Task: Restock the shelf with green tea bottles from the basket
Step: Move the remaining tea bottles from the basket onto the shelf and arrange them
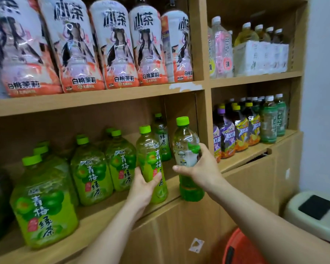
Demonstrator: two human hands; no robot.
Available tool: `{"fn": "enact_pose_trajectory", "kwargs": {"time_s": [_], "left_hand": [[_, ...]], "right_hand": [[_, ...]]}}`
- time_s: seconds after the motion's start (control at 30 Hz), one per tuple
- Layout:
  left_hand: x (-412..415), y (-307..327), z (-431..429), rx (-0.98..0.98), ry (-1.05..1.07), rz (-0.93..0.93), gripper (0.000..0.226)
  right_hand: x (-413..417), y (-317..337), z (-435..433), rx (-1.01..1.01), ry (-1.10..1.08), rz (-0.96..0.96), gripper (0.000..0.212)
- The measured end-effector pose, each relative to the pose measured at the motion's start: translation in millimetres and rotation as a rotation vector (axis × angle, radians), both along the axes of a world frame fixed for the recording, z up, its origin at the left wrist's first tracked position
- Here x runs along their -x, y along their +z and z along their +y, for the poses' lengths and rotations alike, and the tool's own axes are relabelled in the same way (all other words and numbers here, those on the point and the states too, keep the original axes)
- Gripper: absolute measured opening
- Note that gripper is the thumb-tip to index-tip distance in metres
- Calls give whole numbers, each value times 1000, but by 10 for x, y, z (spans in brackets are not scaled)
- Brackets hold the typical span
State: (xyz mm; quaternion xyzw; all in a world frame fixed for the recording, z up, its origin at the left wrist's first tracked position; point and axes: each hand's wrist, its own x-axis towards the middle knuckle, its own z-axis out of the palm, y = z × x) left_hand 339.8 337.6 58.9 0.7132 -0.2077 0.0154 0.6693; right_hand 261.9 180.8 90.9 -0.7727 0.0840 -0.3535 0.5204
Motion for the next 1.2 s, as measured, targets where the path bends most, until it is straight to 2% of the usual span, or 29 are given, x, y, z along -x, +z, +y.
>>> {"fn": "enact_pose_trajectory", "kwargs": {"time_s": [0.13, 0.27, 0.37, 0.47, 0.53, 0.67, 0.77, 0.87, 0.9, 1.0, 1.03, 1.13, 1.2], "left_hand": [[-164, -33, -71, -82, -25, 3, 31], [-285, -51, -200, -213, 72, -27, 33], [-258, -26, -279, -347, 194, -99, 42], [-179, -26, -265, -446, 368, -249, 64], [-147, -25, -256, -461, 448, -351, 68], [-185, 45, -337, -539, 464, -352, 60], [-257, 65, -420, -545, 460, -302, 50], [-370, 73, -505, -628, 430, -214, 25], [-399, 74, -528, -651, 424, -182, 25], [-488, 41, -598, -589, 477, -170, 57], [-506, 27, -616, -539, 508, -195, 61], [-603, 4, -683, -463, 575, -285, 53], [-719, 16, -725, -480, 607, -309, 49]], "right_hand": [[-221, -120, -16, 51, -121, -8, 79], [-299, -210, 36, 167, -240, 51, 94], [-321, -356, -19, 208, -142, 93, 99], [-256, -402, -178, 149, 78, 152, 84], [-242, -451, -245, 125, 100, 125, 80], [-257, -492, -215, 153, -96, 64, 88], [-284, -451, -157, 159, -243, 40, 83], [-329, -436, -92, 105, -276, 65, 79], [-329, -446, -85, 87, -254, 60, 77], [-303, -515, -134, 58, -135, -29, 68], [-291, -534, -160, 70, -116, -65, 66], [-298, -554, -234, 134, -136, -92, 63], [-358, -569, -255, 153, -159, -78, 59]]}}
